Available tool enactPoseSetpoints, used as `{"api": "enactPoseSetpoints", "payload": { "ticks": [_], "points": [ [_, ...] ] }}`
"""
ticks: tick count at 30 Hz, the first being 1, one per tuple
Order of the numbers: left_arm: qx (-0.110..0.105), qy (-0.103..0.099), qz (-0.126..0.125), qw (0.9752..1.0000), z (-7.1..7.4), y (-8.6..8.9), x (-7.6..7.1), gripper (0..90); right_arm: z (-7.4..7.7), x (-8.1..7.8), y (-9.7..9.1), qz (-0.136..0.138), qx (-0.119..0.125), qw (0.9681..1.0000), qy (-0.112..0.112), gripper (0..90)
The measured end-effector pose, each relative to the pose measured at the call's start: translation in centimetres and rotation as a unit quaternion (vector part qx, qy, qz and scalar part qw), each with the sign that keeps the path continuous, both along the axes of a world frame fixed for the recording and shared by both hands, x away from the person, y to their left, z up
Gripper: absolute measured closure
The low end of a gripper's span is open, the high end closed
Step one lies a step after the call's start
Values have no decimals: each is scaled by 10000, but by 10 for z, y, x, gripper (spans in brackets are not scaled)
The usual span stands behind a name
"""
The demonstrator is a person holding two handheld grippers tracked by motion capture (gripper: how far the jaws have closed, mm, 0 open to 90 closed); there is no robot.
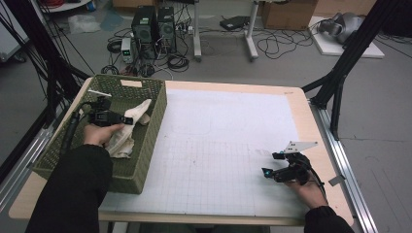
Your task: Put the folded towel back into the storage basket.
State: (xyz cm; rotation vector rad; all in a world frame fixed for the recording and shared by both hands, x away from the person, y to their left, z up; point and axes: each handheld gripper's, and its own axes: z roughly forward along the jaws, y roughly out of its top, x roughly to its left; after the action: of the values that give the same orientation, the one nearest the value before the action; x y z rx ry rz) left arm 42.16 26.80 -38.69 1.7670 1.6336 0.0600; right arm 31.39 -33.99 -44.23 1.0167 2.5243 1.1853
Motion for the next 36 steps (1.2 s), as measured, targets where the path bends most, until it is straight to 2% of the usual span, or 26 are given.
{"api": "enactPoseSetpoints", "payload": {
  "ticks": [1, 3, 4, 6, 7, 9, 14, 17, 19, 21, 22, 23, 25, 26, 30, 33, 34, 36],
  "points": [
    [206, 138, -11, 9997, -2, -1, 0, 784, 0, 0, 0, 4, -10, 10000, -4, 161],
    [370, 339, -45, 9987, -6, -3, 1, 781, 0, 0, 0, 18, 0, 10000, -21, 162],
    [644, 483, -94, 9967, -8, -6, 1, 780, 0, 0, 0, 17, -1, 10000, -14, 163],
    [792, 684, -98, 9945, -12, -7, 1, 779, 0, 0, 0, 6, 6, 10000, -25, 163],
    [976, 735, -147, 9924, -13, -9, 1, 778, 0, 0, 0, 7, 16, 10000, -18, 163],
    [973, 844, -238, 9914, -16, -9, 0, 773, 0, 0, 0, 9, 28, 10000, -39, 163],
    [1118, 793, -377, 9898, -15, -13, -1, 738, 1, -1, 0, 8, 29, 10000, -30, 163],
    [1129, 652, -489, 9903, -8, -13, -2, 597, 1, -1, -1, 4, 39, 10000, -48, 163],
    [1158, 429, -532, 9909, 0, -10, -4, 524, 1, -1, -1, 2, 56, 10000, -49, 163],
    [1232, 174, -553, 9907, 9, -6, -6, 508, 1, -1, -1, 10, 50, 10000, -39, 163],
    [1274, 131, -540, 9903, 11, -4, -7, 508, 1, -1, -1, 18, 41, 10000, -42, 164],
    [1359, 140, -532, 9892, 10, -2, -7, 511, 1, -1, 0, 10, 32, 10000, -19, 163],
    [1540, 314, -631, 9856, 4, -3, -6, 526, 0, 0, 1, 38, -2, 10000, -26, 165],
    [1603, 456, -754, 9831, -1, -5, -5, 550, 0, 0, 1, 50, -9, 10000, -33, 166],
    [1703, 729, -1067, 9769, -12, -14, -4, 691, 0, 0, 1, 40, -10, 10000, -1, 167],
    [1682, 884, -982, 9769, -12, -13, -3, 777, -1, 0, 1, 46, -29, 10000, 6, 166],
    [1635, 929, -929, 9777, -12, -12, -3, 792, -1, 1, 2, 71, -28, 10000, -15, 167],
    [1523, 975, -641, 9814, -12, -11, -1, 806, -1, 1, 1, 65, -29, 10000, -18, 167]
  ]
}}
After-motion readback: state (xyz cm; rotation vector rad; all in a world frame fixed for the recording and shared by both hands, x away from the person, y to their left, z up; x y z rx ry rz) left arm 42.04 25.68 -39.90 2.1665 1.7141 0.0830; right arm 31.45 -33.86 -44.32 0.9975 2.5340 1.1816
